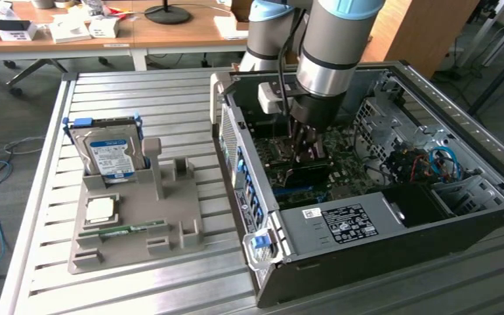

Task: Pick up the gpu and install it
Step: 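Press down on the gpu until it lock into place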

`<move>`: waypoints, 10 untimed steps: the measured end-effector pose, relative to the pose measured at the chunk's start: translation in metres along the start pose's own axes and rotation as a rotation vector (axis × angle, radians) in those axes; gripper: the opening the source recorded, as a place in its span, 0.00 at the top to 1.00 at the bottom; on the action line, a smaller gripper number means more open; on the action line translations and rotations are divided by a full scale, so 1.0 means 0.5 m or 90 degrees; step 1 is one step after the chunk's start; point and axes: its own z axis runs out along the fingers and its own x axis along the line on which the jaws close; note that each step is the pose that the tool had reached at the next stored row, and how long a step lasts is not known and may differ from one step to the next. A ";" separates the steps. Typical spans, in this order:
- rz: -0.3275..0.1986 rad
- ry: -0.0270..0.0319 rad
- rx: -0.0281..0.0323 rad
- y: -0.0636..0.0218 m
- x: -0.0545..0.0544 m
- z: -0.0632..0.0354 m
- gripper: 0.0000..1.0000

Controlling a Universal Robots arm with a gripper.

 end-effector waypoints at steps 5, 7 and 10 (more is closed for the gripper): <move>0.000 0.0003 -0.0001 0.000 0.000 0.000 0.89; 0.000 0.0003 -0.0002 0.000 0.000 0.002 0.89; 0.000 0.0004 -0.0002 0.000 0.000 0.002 0.89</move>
